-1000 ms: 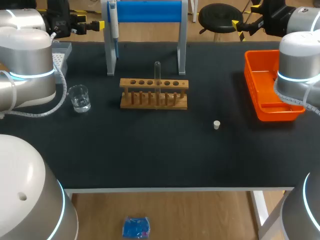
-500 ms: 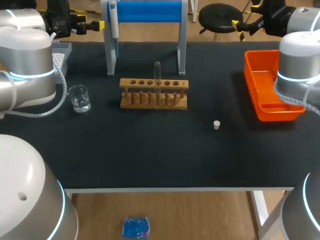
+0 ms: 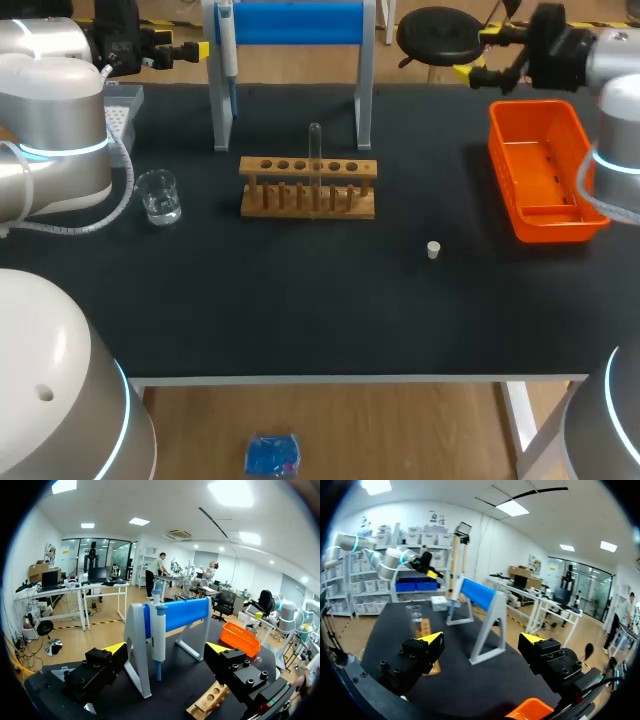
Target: Invert the test tube, pick up the pipette, mount the tip to pipette, aspirate from beaker and dispense into the tube, eject the tip, return the pipette, and cap with the stopper.
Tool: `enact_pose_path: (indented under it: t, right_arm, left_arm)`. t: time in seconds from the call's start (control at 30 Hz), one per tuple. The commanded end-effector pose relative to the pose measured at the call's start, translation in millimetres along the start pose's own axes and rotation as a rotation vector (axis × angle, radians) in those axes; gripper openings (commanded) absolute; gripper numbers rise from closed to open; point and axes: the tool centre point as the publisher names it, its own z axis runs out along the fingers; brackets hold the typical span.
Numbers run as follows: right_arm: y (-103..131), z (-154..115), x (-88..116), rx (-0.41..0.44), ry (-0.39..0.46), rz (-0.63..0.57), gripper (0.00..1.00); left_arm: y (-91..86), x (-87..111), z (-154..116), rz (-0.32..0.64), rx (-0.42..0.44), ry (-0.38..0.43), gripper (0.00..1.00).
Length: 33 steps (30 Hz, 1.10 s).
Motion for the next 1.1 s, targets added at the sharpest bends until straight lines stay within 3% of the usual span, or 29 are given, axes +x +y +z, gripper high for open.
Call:
enact_pose_path:
  t: [0.03,0.4,0.6,1.1]
  right_arm:
    - [-5.7,-44.0,21.1,-0.044,0.148,-0.004,1.00]
    - [-18.6,-69.0,93.9,-0.081,0.406,-0.027,1.00]
    - [-25.8,-74.8,119.0,-0.085,0.462,-0.065,1.00]
    - [-26.5,-75.0,120.3,-0.085,0.460,-0.068,1.00]
  left_arm:
    - [0.0,0.0,-0.1,0.000,0.000,0.000,1.00]
    - [0.0,0.0,-0.1,0.000,0.000,0.000,1.00]
    - [0.0,0.0,-0.1,0.000,0.000,0.000,1.00]
    - [0.0,0.0,-0.1,0.000,0.000,0.000,1.00]
